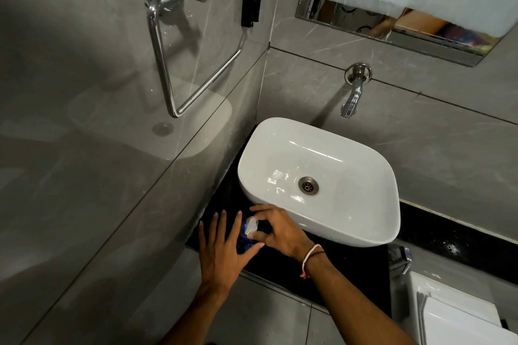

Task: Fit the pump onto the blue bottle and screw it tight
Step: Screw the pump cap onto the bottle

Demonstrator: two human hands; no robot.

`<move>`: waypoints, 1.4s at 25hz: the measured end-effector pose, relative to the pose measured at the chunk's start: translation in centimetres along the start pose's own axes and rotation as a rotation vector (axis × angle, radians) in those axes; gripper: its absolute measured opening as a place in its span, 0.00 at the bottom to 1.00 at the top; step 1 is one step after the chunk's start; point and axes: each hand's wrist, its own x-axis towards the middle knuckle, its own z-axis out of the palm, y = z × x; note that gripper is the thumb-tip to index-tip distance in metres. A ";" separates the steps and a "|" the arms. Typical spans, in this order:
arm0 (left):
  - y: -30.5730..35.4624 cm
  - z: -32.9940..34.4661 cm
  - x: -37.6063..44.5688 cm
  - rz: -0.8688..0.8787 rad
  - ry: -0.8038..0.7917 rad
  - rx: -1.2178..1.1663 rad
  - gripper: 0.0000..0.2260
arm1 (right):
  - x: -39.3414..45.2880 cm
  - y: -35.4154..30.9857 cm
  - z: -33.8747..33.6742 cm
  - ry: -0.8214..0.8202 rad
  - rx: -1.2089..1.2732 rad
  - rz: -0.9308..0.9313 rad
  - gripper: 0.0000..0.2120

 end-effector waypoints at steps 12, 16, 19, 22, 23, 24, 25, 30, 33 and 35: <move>-0.2 0.0 0.1 0.015 -0.002 0.018 0.39 | -0.4 -0.1 0.4 0.068 -0.115 -0.006 0.19; -0.2 0.1 0.0 0.024 0.000 0.016 0.35 | -1.1 -0.1 1.2 0.198 -0.231 -0.022 0.29; -0.2 0.1 0.1 0.026 0.009 0.012 0.35 | -1.7 0.1 1.2 0.115 -0.166 -0.096 0.30; -0.2 0.1 0.1 0.035 0.013 0.010 0.36 | -1.6 0.2 0.9 0.101 -0.072 -0.107 0.20; -0.2 0.1 0.0 0.037 0.014 0.012 0.36 | -1.5 0.1 1.1 0.119 -0.079 -0.096 0.19; -0.3 0.0 0.0 0.041 0.016 0.013 0.36 | -1.5 0.0 1.3 0.146 -0.109 -0.071 0.18; -0.4 0.0 0.0 0.049 0.019 0.012 0.36 | -1.4 -0.2 1.6 0.184 -0.154 -0.042 0.19; -0.6 -0.4 -0.3 0.074 0.013 0.027 0.34 | -1.8 -0.4 2.1 0.178 -0.114 -0.032 0.31; -0.4 -0.6 -0.1 0.073 0.021 0.038 0.35 | -2.0 0.0 1.7 0.101 -0.020 -0.050 0.24; -0.4 -0.6 0.0 0.078 0.025 0.052 0.35 | -1.9 0.0 1.8 0.132 -0.018 -0.022 0.19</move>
